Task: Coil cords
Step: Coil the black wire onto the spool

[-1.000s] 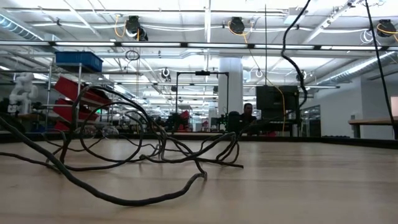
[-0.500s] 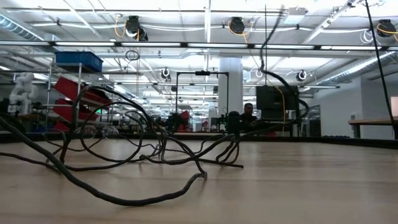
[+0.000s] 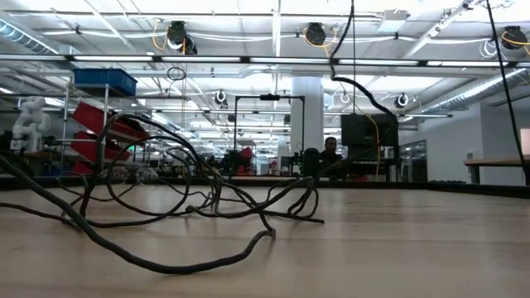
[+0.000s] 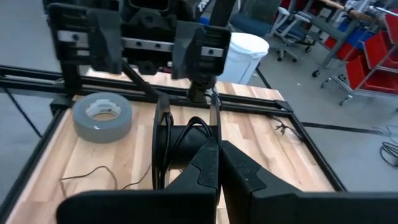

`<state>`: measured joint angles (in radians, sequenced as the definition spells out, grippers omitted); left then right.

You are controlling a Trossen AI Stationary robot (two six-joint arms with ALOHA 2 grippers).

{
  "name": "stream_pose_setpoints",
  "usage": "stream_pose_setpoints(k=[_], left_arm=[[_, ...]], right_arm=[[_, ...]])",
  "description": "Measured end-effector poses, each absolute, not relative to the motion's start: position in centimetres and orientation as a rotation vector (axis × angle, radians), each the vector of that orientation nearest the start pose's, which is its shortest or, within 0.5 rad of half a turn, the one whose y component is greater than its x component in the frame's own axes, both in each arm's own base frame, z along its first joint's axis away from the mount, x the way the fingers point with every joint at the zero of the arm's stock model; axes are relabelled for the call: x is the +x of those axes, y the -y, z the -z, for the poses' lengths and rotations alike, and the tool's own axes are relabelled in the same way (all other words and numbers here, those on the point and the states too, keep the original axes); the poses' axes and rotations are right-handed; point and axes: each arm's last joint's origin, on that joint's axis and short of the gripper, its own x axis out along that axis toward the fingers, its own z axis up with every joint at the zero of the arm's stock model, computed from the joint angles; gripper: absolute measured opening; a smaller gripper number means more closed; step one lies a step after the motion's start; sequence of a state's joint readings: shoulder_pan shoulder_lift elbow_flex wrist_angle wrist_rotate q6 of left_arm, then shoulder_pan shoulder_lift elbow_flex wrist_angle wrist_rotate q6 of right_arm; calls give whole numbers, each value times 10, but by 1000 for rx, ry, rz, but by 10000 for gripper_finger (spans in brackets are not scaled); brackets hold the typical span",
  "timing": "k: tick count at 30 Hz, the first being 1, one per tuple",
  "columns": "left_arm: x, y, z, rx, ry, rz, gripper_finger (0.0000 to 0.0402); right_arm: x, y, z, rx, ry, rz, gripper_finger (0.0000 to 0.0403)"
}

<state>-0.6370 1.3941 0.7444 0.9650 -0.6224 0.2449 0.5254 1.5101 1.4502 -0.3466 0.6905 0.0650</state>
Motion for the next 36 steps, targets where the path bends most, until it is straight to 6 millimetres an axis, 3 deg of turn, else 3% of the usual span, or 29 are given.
stream_pose_setpoints(k=[13, 36], left_arm=[[256, 146, -281, 83, 155, -76, 212], [267, 131, -287, 58, 243, 100, 212]], right_arm=[[301, -151, -378, -134, -319, 142, 0], [302, -152, -383, -126, -277, 116, 0]])
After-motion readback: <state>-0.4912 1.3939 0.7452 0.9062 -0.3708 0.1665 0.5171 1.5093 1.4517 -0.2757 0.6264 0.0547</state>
